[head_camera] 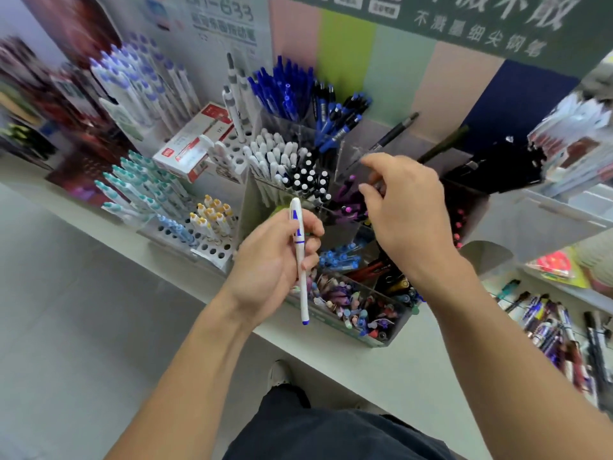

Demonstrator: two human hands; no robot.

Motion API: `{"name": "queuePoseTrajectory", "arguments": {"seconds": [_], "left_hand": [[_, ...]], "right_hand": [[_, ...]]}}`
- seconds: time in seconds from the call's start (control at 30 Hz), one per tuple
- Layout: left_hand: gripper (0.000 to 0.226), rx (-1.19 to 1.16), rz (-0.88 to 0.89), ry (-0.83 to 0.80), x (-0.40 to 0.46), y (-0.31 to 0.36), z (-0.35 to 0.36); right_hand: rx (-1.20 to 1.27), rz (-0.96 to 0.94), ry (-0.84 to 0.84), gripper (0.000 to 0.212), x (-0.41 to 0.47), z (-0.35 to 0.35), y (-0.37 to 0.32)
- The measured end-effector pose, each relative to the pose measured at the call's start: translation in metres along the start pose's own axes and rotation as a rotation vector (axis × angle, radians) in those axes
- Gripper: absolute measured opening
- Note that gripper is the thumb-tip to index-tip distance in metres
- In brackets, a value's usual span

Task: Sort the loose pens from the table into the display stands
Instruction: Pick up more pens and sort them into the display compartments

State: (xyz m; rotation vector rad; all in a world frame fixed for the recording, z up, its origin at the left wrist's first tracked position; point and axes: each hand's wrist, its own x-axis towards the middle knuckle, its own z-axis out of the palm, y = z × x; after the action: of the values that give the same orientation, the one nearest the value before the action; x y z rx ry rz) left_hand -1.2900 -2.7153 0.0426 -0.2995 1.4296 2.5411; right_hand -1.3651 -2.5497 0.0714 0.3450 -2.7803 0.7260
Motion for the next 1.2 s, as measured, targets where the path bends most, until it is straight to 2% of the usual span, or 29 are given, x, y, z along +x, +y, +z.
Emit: {"name": "queuePoseTrajectory", "arguments": {"seconds": [0.07,0.1,0.17,0.2,0.3,0.43,0.5,0.57,0.63,0.73,0.87,1.1,1.2], "left_hand": [[0.021,0.304,0.078,0.061,-0.003,0.000,-0.006],[0.018,0.443,0.121,0.080,-0.005,-0.001,-0.008],[0.010,0.549,0.173,0.133,-0.006,-0.001,-0.009],[0.005,0.549,0.179,0.176,-0.006,-0.002,-0.009],[0.012,0.640,0.264,0.266,-0.004,0.003,-0.010],[0.020,0.736,0.469,0.235,0.000,0.022,-0.009],[0.034,0.810,0.523,0.263,0.003,0.032,-0.013],[0.052,0.911,0.519,0.417,0.011,0.040,-0.026],[0.061,0.996,0.465,0.556,0.022,0.043,-0.041],[0.070,1.088,0.362,0.525,0.037,0.040,-0.052],[0.069,1.070,0.389,0.494,0.053,0.034,-0.052],[0.035,0.890,0.415,0.533,0.066,0.030,-0.056],[0.032,0.861,0.407,0.530,0.068,0.031,-0.061]], "right_hand": [[0.173,-0.028,-0.001,0.021,-0.008,-0.008,-0.007],[0.324,-0.009,-0.092,0.018,-0.013,-0.011,-0.011],[0.540,0.043,-0.310,0.014,-0.019,-0.011,-0.019],[0.589,0.069,-0.357,0.009,-0.020,-0.008,-0.020],[0.657,0.121,-0.367,0.006,-0.012,-0.006,-0.022],[0.682,0.065,-0.417,0.010,0.007,-0.011,-0.032],[0.741,0.024,-0.271,0.004,0.017,-0.017,-0.035],[0.674,-0.075,0.002,0.003,0.031,-0.028,-0.036],[0.458,-0.203,0.163,0.008,0.047,-0.033,-0.039],[0.260,-0.263,0.104,0.011,0.072,-0.018,-0.053],[0.287,-0.239,0.031,0.011,0.099,-0.004,-0.073],[0.205,-0.254,0.046,0.010,0.114,0.015,-0.098],[0.157,-0.257,0.065,0.010,0.109,0.020,-0.103]]}}
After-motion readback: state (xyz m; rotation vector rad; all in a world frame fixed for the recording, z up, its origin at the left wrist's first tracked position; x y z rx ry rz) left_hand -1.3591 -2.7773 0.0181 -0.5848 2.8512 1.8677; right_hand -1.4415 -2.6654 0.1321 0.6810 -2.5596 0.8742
